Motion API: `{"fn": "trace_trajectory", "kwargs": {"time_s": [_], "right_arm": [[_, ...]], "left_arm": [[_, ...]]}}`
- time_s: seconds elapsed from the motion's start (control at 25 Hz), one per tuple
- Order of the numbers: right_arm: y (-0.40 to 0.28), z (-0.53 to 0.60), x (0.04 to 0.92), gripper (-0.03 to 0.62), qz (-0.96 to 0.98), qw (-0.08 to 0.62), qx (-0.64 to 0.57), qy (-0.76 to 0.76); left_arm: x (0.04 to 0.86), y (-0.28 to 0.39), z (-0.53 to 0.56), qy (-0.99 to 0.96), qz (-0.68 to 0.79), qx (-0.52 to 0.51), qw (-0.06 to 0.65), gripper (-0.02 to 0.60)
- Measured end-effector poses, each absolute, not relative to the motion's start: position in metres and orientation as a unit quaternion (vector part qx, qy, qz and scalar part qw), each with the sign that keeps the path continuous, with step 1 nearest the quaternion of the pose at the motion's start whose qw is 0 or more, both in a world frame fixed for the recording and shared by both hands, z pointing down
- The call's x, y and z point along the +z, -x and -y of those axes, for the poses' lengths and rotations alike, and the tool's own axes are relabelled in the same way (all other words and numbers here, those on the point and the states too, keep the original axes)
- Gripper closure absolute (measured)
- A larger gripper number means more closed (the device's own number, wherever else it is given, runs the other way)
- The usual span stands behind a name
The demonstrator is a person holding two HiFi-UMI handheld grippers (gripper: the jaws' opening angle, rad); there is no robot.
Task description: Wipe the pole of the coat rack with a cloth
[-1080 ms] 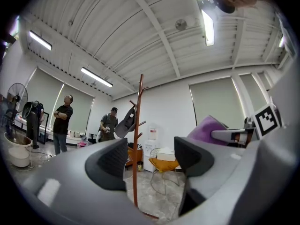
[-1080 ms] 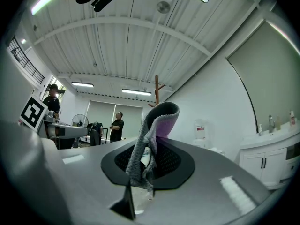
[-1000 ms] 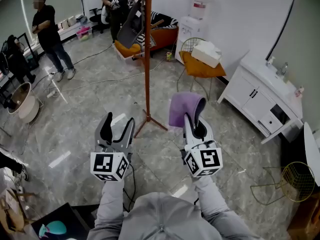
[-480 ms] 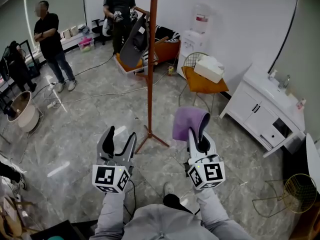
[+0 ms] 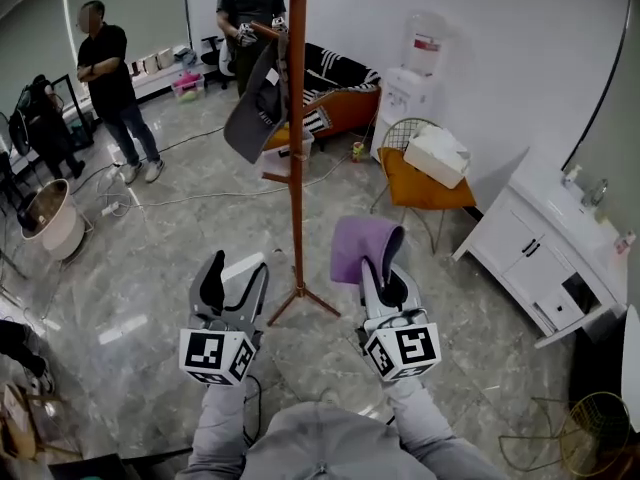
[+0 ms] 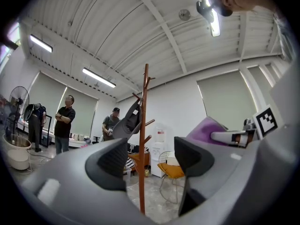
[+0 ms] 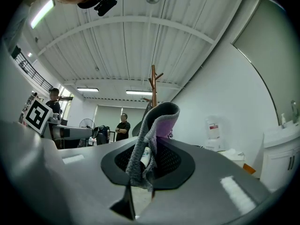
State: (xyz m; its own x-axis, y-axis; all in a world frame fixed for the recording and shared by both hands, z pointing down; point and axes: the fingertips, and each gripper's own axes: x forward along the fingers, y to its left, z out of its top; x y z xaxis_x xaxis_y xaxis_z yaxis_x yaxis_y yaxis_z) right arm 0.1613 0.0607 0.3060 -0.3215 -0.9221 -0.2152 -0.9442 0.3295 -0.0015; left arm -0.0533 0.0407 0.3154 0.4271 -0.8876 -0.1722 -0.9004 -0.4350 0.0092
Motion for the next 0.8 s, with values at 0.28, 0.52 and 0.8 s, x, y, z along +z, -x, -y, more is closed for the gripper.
{"fn": "trace_trajectory", "kwargs": {"time_s": [0.28,0.52,0.8], "right_arm": [[-0.177,-0.005,0.279,0.542,-0.828,0.101,0.079,0.547],[-0.164,0.044,0.224,0.542,-0.838,0.111,0.154,0.512],[-0.138,0.101,0.162,0.542,-0.827,0.125,0.234,0.495]], "left_arm": [[0.312,0.037,-0.003,0.829,-0.554,0.064,0.041,0.242],[0.314,0.043,0.025,0.819,-0.569,0.060,0.040,0.244],[0.313,0.069,0.079,0.815,-0.573,0.079,0.040,0.242]]}}
